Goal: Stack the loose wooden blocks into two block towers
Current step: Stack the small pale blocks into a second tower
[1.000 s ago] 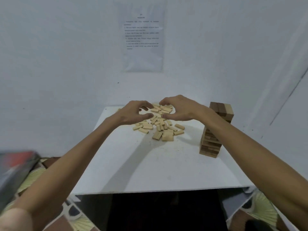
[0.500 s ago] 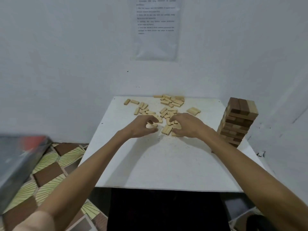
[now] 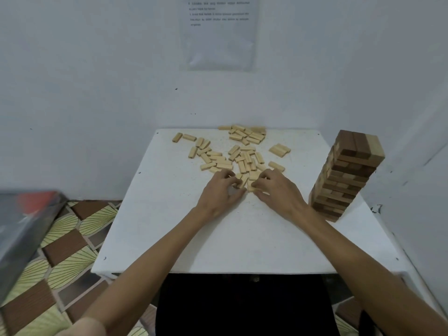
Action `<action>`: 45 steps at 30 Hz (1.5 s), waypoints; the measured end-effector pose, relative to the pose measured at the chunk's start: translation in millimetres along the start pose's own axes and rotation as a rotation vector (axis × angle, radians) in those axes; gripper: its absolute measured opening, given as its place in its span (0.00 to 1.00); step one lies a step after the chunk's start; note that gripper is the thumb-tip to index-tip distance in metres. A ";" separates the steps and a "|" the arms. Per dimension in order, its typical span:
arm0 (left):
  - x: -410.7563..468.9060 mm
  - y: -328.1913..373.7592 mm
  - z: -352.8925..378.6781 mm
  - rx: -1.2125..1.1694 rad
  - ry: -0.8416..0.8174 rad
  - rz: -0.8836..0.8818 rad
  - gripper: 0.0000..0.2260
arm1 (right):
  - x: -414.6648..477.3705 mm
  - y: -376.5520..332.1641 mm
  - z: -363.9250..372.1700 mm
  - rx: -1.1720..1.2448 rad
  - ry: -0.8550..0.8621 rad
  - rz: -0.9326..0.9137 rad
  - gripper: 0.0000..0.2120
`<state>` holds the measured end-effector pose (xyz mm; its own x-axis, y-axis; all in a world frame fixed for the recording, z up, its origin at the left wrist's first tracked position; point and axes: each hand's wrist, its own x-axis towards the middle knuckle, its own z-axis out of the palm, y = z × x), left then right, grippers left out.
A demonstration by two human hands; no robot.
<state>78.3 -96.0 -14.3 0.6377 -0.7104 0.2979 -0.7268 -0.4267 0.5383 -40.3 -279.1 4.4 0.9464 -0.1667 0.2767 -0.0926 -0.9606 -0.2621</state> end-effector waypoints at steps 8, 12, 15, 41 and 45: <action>-5.3 8.4 14.3 -0.025 0.136 -0.113 0.07 | -19.1 -3.0 7.6 0.079 0.110 0.001 0.07; -16.6 4.2 7.0 -0.027 0.129 -0.137 0.06 | -29.3 -2.5 8.4 0.094 0.093 -0.027 0.09; -28.2 0.9 -0.7 -0.032 0.144 -0.152 0.07 | -34.1 -4.9 10.6 0.094 0.085 -0.026 0.10; -101.3 -14.8 -52.3 0.044 -0.067 -0.036 0.36 | -45.2 -72.0 4.6 0.323 -0.182 -0.013 0.28; -98.9 -6.1 -57.7 0.230 -0.195 -0.114 0.38 | -35.3 -69.5 -1.2 0.251 -0.344 0.022 0.31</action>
<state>34.4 9.1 -1.5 0.6732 -0.7353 0.0777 -0.7065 -0.6087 0.3610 -67.6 -206.7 13.9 0.9971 -0.0617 -0.0446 -0.0757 -0.8667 -0.4930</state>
